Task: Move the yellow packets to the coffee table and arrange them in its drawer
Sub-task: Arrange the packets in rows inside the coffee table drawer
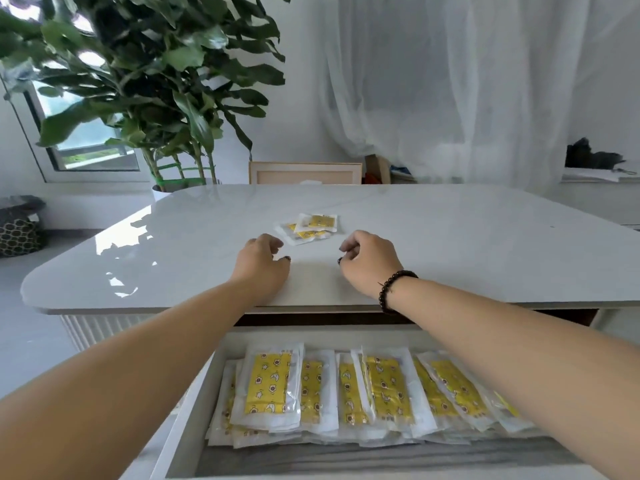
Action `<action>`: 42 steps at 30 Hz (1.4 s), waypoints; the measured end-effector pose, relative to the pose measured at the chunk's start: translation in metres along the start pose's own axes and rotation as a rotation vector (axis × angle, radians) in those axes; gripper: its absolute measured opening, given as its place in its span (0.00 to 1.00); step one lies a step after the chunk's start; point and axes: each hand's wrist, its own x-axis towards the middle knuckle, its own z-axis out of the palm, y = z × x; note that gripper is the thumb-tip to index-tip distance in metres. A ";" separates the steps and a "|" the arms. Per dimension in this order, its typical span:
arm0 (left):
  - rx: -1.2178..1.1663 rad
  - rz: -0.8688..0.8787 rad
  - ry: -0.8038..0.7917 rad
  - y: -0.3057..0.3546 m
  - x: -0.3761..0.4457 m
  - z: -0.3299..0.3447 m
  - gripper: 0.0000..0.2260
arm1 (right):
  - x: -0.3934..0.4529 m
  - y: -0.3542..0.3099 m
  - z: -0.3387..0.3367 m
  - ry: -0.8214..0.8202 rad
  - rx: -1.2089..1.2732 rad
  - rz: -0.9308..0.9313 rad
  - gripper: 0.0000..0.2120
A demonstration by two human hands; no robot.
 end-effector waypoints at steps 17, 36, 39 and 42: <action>-0.694 -0.191 0.298 -0.025 0.043 0.015 0.11 | 0.126 -0.013 0.092 -0.399 -0.478 0.012 0.30; -0.401 -0.490 -0.138 0.022 -0.042 -0.051 0.13 | -0.039 -0.015 0.008 -0.498 -0.564 -0.185 0.29; -0.390 -0.461 -0.150 0.035 -0.064 -0.067 0.13 | -0.064 -0.018 -0.007 -0.339 -0.501 -0.198 0.27; -0.356 -0.437 -0.247 0.043 -0.091 -0.078 0.13 | -0.085 -0.017 -0.019 -0.239 -0.422 -0.175 0.21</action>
